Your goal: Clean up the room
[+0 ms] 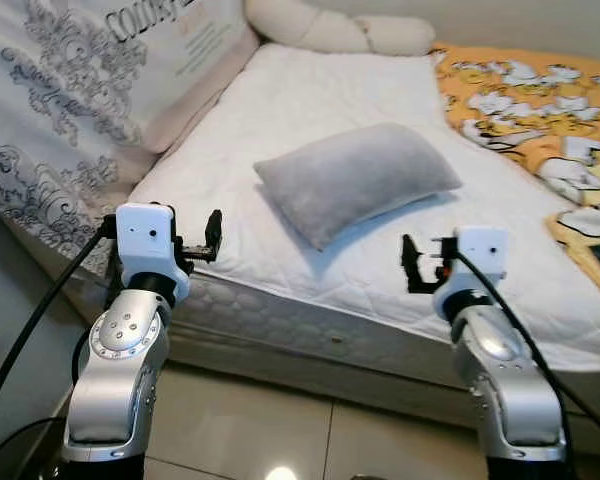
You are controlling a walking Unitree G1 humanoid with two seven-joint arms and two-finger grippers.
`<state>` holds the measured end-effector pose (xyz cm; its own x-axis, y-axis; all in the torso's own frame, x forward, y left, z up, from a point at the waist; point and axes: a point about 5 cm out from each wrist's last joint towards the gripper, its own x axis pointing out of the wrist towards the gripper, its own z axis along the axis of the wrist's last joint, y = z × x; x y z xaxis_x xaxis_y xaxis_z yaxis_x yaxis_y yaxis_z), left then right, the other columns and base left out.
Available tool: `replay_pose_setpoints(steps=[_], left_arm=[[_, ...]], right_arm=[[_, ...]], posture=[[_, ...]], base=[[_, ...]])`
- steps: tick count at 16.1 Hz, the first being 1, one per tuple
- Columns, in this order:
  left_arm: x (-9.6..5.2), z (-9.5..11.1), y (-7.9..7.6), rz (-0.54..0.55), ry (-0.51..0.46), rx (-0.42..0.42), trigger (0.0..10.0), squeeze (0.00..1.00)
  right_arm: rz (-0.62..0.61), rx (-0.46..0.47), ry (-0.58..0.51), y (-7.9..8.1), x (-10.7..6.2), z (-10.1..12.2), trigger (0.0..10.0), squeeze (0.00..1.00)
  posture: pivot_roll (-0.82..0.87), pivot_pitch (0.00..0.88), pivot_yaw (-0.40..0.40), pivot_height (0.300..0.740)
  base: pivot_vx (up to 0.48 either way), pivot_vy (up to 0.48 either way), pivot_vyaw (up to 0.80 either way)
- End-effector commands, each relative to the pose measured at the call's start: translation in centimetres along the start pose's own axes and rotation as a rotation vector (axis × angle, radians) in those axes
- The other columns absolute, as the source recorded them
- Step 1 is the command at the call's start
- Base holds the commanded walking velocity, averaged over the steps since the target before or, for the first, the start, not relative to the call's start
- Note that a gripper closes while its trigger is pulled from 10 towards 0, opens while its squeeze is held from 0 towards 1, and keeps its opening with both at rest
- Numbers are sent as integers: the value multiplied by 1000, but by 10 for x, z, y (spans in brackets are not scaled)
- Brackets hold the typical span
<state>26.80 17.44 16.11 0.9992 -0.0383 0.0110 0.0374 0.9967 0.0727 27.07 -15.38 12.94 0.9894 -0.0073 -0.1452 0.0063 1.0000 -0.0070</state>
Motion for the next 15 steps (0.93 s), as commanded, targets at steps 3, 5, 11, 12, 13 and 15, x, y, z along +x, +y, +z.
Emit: replay_pose_setpoints(steps=[3, 5, 11, 12, 13, 15], left_arm=[[1, 0, 1, 3, -2, -12, 10000, 0], [1, -1, 2, 5, -1, -13, 10000, 0], [2, 0, 3, 8, -4, -15, 10000, 0], [2, 0, 3, 7, -4, -15, 10000, 0], [2, 0, 4, 6, -4, -14, 10000, 0], [3, 0, 3, 1, -5, -11, 10000, 0]], right_arm=[[2, -20, -19, -1, 2, 4, 10000, 0], [2, -20, -21, -1, 2, 4, 10000, 0], [-5, -22, -9, -1, 2, 3, 10000, 0], [-9, -6, -2, -1, 2, 2, 10000, 0], [-12, -2, -2, -2, 2, 2, 10000, 0], [-11, -8, -8, -2, 1, 2, 10000, 0]], posture=[[-19, 31, -8, 740], [-21, 32, -8, 740], [-23, 32, -8, 740], [-23, 32, -8, 740], [-25, 32, -7, 740], [-26, 33, -5, 740]], base=[[298, 0, 0], [298, 0, 0], [299, 0, 0], [300, 0, -800], [296, 0, -788], [298, 0, -594]])
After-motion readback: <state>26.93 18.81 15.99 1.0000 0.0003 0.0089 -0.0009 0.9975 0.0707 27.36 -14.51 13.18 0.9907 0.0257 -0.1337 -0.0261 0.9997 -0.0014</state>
